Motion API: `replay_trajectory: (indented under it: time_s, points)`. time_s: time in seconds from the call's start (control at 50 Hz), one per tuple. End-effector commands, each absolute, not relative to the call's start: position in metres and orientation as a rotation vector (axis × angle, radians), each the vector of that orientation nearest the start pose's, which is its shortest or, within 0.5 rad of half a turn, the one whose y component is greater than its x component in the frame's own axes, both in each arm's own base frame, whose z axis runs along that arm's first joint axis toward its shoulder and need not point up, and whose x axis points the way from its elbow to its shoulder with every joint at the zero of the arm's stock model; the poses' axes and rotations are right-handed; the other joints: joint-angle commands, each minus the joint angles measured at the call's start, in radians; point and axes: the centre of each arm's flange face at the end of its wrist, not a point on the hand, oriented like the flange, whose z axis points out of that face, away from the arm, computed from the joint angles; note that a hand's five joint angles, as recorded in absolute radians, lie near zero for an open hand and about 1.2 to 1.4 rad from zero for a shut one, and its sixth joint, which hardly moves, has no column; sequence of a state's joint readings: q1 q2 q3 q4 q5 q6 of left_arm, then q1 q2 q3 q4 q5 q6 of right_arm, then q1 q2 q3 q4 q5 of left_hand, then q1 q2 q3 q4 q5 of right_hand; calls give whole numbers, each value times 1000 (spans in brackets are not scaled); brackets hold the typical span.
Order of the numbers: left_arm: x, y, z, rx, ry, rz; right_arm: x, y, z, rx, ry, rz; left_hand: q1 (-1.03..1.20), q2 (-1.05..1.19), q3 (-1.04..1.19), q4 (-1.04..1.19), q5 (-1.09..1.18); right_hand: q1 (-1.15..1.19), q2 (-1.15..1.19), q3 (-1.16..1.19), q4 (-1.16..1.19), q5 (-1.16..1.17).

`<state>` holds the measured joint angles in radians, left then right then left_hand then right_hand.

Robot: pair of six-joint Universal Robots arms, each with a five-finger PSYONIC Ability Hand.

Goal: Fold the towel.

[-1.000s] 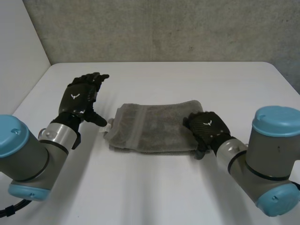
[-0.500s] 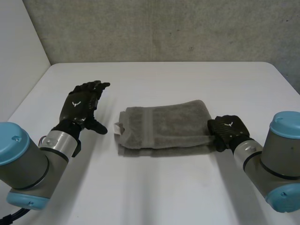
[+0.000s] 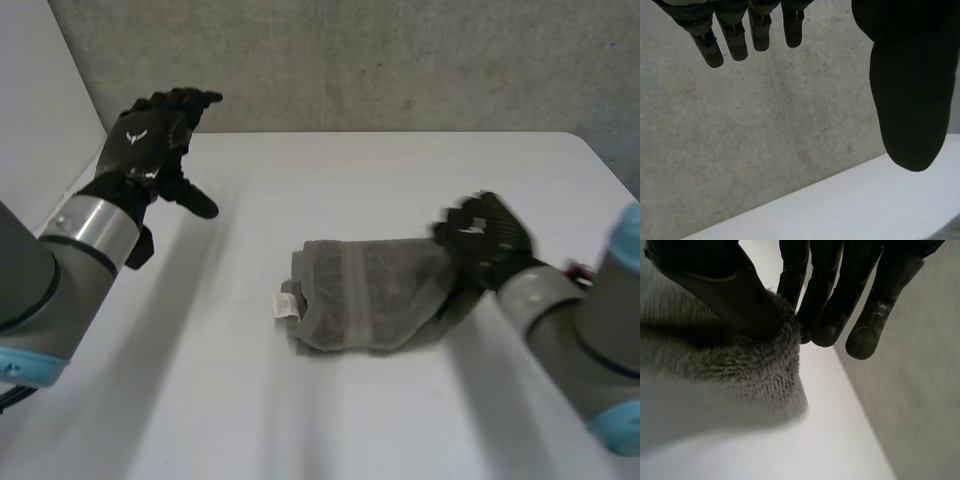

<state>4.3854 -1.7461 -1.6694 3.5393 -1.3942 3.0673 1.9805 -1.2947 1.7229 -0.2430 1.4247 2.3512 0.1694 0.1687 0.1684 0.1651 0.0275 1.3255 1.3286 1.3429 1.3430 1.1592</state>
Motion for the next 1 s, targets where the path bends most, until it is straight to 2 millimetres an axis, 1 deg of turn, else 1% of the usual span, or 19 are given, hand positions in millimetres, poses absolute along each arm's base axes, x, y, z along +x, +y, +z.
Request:
replay_trajectory:
  time_s: [0.02,0.1,0.18,0.24,0.26,0.28,0.3,0.32,0.36,0.38,0.42,0.52,0.66,0.78,0.82,0.86,0.88,0.92,1.0]
  points:
    - [-268,-279,282,568,2337,-2671,359,-187,190,-1734,1578,-1993,5,6,6,9,-27,71,68,53,53,63]
    - [-270,-282,290,496,2303,-2701,389,-154,155,-1836,1487,-1853,5,6,6,9,-27,71,68,53,53,63]
    - [-271,-283,289,470,2302,-2695,394,-145,139,-1886,1486,-1780,5,6,6,9,-27,71,68,53,53,63]
    - [-274,-281,287,475,2311,-2692,393,-146,142,-1880,1504,-1790,5,6,6,9,-27,71,68,53,53,63]
    - [-274,-281,285,478,2319,-2684,392,-148,150,-1848,1509,-1813,5,6,6,9,-27,-213,-216,-230,-231,-221]
    - [-274,-281,285,478,2319,-2684,392,-148,150,-1848,1509,-1813,5,6,6,9,-27,-216,-219,-233,-233,-224]
    - [-275,-282,282,479,2329,-2674,389,-148,164,-1809,1505,-1850,5,6,6,9,-27,-666,-670,-684,-684,-675]
    - [-275,-283,281,480,2331,-2672,389,-148,165,-1808,1505,-1850,5,6,6,9,-27,-671,-674,-688,-688,-679]
    - [-276,-284,280,480,2333,-2670,378,-151,196,-1662,1538,-1917,5,6,6,9,-27,-1072,-1075,-1089,-1089,-1080]
    - [-276,-284,279,476,2334,-2670,378,-151,196,-1661,1538,-1917,5,6,6,9,-27,-1073,-1076,-1091,-1091,-1081]
    - [-276,-285,280,476,2332,-2672,359,-169,213,-1483,1641,-1944,5,6,6,9,-27,-1151,-1154,-1168,-1168,-1159]
    - [-277,-287,278,462,2347,-2676,328,-202,231,-1196,1803,-1956,5,6,6,9,-27,-1151,-1154,-1168,-1168,-1159]
    - [-290,-283,260,452,2480,-2635,294,-240,229,-888,2021,-1829,5,6,6,9,-27,-1151,-1154,-1168,-1168,-1159]
    - [-311,-269,218,570,2640,-2479,292,-255,194,-765,2101,-1608,5,6,6,9,-27,-1151,-1154,-1168,-1168,-1159]
    - [-321,-261,190,635,2731,-2370,294,-257,184,-747,2099,-1543,5,6,6,9,-27,-1151,-1154,-1168,-1168,-1159]
    - [-324,-258,176,658,2770,-2313,298,-258,160,-716,2104,-1418,5,6,6,9,-27,-1151,-1154,-1168,-1168,-1159]
    - [-324,-258,176,658,2770,-2312,298,-258,160,-716,2104,-1417,5,6,6,9,-27,-1151,-1154,-1168,-1168,-1159]
    - [-327,-254,146,692,2840,-2183,300,-258,147,-707,2112,-1362,5,6,6,9,-27,-1151,-1154,-1168,-1168,-1159]
    - [-328,-255,123,720,2874,-2093,301,-260,122,-707,2147,-1289,5,6,6,9,-27,-1151,-1154,-1168,-1168,-1159]
